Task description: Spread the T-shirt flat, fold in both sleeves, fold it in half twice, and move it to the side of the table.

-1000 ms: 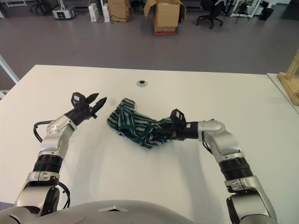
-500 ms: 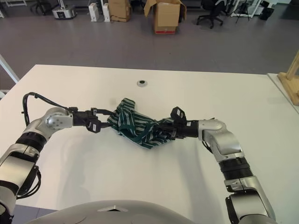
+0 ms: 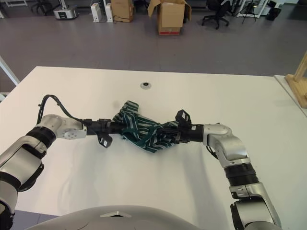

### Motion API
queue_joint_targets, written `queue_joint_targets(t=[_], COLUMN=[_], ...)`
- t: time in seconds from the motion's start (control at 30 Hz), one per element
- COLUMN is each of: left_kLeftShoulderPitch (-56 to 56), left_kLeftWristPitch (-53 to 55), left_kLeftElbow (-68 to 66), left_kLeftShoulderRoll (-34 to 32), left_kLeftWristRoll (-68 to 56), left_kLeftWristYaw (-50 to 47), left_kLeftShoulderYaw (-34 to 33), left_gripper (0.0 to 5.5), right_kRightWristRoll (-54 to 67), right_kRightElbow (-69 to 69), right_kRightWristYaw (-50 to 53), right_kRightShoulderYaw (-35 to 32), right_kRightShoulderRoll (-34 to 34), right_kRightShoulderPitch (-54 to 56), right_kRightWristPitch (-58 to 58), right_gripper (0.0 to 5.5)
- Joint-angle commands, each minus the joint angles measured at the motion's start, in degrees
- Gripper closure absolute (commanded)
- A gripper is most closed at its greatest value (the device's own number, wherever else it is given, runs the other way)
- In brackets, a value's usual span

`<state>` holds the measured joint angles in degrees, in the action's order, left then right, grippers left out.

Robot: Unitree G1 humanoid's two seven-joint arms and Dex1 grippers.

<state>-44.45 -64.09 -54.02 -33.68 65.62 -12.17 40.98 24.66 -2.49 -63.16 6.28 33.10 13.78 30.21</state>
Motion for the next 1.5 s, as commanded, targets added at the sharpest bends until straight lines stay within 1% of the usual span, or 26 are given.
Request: queue_joint_targets(t=[0.03,0.1,0.23,0.33,0.4,0.5,0.57,0.63,0.7,0.77,0.87,0.93,1.0,1.13,1.2,1.23,1.3,1.33,1.37,1.4,1.43,1.47,1.5], left_kLeftShoulderPitch=[-1.8,-1.8,-2.6,-6.2,-9.5,-14.2,-18.0,-23.5,-30.3,-38.1,-46.1,-50.0,-52.7,-56.3,-57.2,-57.3,-56.1,-54.7,-52.8,-50.3,-47.5,-44.5,-42.2], left_kLeftWristPitch=[-1.2,-2.3,-5.1,-4.7,-1.2,4.3,7.7,10.5,13.3,17.7,25.1,29.9,32.8,36.7,36.8,36.2,32.6,29.1,25.4,21.1,17.6,16.1,16.9], left_kLeftElbow=[0.4,0.0,-2.9,-9.5,-9.0,-5.9,-5.1,-7.0,-10.5,-14.7,-19.7,-22.0,-23.4,-24.7,-24.8,-24.8,-24.7,-24.5,-24.4,-24.3,-24.4,-24.2,-23.4], left_kLeftShoulderRoll=[0.7,1.1,1.9,2.2,1.8,2.2,2.6,2.8,2.8,2.1,2.4,2.5,2.5,2.4,2.1,1.9,1.4,1.0,0.8,0.4,0.3,0.5,0.9], left_kLeftWristRoll=[0.0,-2.1,-10.8,-32.2,-45.0,-56.3,-59.7,-59.1,-55.6,-48.9,-41.9,-37.4,-33.6,-28.4,-26.3,-25.3,-23.6,-23.2,-24.7,-27.3,-31.4,-37.7,-44.0], left_kLeftWristYaw=[-1.2,-0.4,4.9,21.7,32.4,42.5,45.8,45.6,42.8,36.9,29.7,25.6,22.9,19.6,18.8,18.8,21.4,24.6,30.0,37.8,48.5,63.0,76.1], left_kLeftShoulderYaw=[2.0,1.6,-1.1,-9.3,-14.4,-19.9,-22.9,-24.7,-25.0,-22.6,-19.8,-17.7,-15.8,-13.2,-12.1,-11.4,-9.8,-9.0,-9.8,-11.1,-13.4,-17.2,-20.8], left_gripper=[5.17,5.48,5.48,5.48,5.48,5.48,5.48,5.48,5.48,5.48,5.48,5.48,5.48,5.48,5.48,5.48,5.48,5.48,5.48,5.48,5.48,5.48,5.48], right_kRightWristRoll=[0.2,0.3,1.5,5.0,6.4,5.6,4.2,1.9,-2.0,-7.5,-14.5,-18.8,-22.6,-28.6,-30.2,-30.8,-31.7,-31.9,-32.1,-32.1,-32.0,-28.8,-24.9], right_kRightElbow=[0.0,-0.1,1.1,1.5,1.1,-1.9,-5.8,-11.3,-20.6,-33.9,-51.3,-60.3,-66.4,-71.9,-72.8,-72.9,-72.7,-72.2,-71.4,-70.1,-68.1,-63.8,-58.8], right_kRightWristYaw=[0.5,0.6,1.2,3.3,6.2,11.5,14.4,15.8,15.9,15.9,18.0,20.9,24.2,28.6,28.7,27.1,17.8,9.2,0.1,-9.6,-19.3,-25.2,-28.2], right_kRightShoulderYaw=[-0.6,-0.7,-2.5,-9.4,-13.9,-17.4,-18.2,-17.3,-15.0,-12.0,-9.1,-7.5,-6.4,-4.3,-4.0,-3.8,-2.4,-1.2,0.0,1.3,2.9,6.2,9.5], right_kRightShoulderRoll=[-0.3,-0.4,-0.2,0.9,1.4,0.5,-0.3,-0.4,-0.5,-0.5,-0.4,-0.3,-0.1,0.8,0.9,0.9,1.2,1.8,2.7,3.8,5.5,7.9,10.3], right_kRightShoulderPitch=[0.0,-0.2,-1.2,2.0,7.0,16.8,24.7,33.5,42.9,53.5,65.1,71.1,75.7,80.9,82.1,82.2,81.0,79.5,77.6,75.3,72.6,69.1,66.1], right_kRightWristPitch=[-0.2,-0.1,0.4,1.4,1.1,-1.7,-4.3,-7.5,-12.1,-18.3,-26.2,-30.5,-33.6,-36.8,-37.5,-37.5,-37.3,-36.8,-36.5,-35.8,-34.6,-31.6,-28.2], right_gripper=[5.5,5.5,5.5,5.5,5.5,5.5,5.5,5.5,5.5,5.5,5.5,5.5,5.5,5.5,5.5,5.5,5.5,5.5,5.5,5.5,5.5,5.5,5.5])
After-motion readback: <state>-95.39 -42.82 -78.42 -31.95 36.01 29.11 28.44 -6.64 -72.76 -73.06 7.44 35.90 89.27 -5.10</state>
